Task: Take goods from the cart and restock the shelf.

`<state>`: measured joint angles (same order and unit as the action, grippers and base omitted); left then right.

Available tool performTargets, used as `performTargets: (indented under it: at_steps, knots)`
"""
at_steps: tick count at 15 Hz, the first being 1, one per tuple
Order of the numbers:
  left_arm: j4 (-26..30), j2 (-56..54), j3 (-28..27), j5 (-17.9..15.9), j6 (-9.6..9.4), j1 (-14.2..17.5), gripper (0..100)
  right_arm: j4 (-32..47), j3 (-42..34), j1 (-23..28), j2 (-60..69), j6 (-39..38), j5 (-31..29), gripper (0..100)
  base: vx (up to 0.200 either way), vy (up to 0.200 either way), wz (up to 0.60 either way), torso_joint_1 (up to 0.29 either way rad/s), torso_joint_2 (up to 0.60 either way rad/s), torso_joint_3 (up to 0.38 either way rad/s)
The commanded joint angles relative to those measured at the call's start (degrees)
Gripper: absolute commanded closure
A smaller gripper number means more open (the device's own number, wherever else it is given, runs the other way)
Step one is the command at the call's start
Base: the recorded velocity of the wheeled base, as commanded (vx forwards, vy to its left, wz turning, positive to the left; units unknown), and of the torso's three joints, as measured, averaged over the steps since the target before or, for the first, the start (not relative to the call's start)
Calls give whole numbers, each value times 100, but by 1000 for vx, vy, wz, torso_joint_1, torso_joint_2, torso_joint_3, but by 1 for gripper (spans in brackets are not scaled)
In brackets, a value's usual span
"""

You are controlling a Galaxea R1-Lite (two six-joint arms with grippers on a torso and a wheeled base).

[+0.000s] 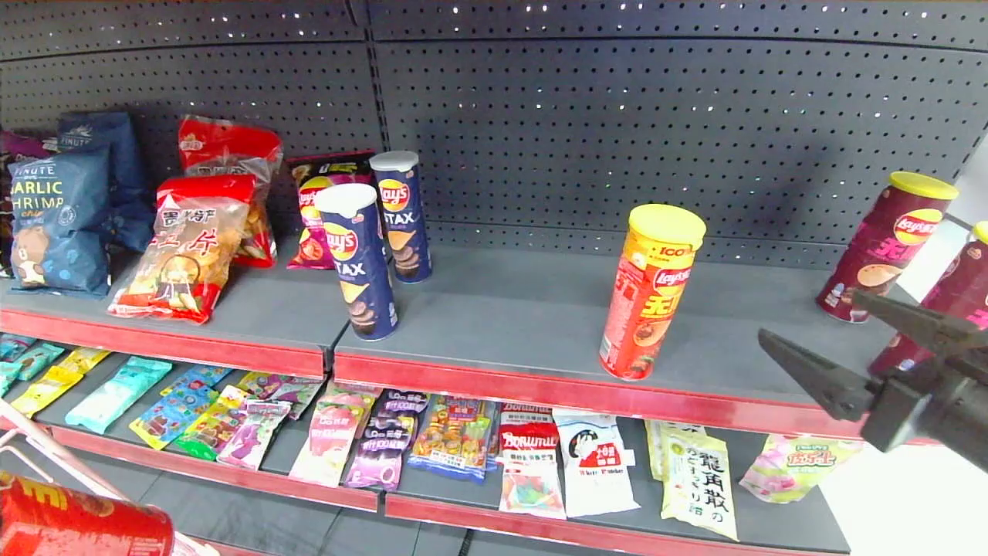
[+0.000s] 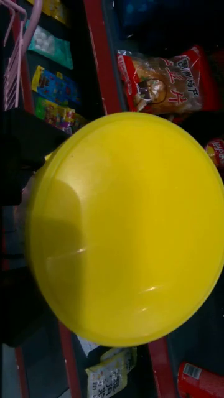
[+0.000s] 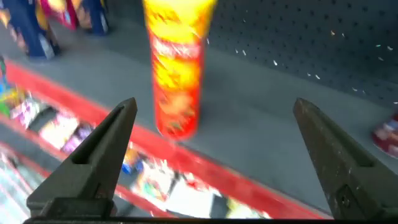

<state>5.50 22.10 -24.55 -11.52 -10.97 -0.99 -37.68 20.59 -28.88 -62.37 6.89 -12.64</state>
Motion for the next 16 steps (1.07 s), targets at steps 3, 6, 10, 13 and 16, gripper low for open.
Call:
performTargets:
  at_steps: [3,6,10,13,16]
  knots:
    - [13,180,-340,1,-1,2,100,2801,-538,3688,3002,331,2152,0,0,0,0,0,0,0]
    - [13,268,-419,-8,-19,2,100,3768,-714,4162,4119,357,2152,0,0,0,0,0,0,0]
    - [21,268,-507,-237,-1,2,100,4278,-793,4136,4822,383,2046,0,0,0,0,0,0,0]
    - [21,321,-586,-377,7,2,100,4419,-908,4154,5094,463,2046,0,0,0,-600,1,1,7]
    - [21,347,-595,-377,25,2,100,4427,-987,4162,5164,507,2038,0,0,0,-600,6,4,2]
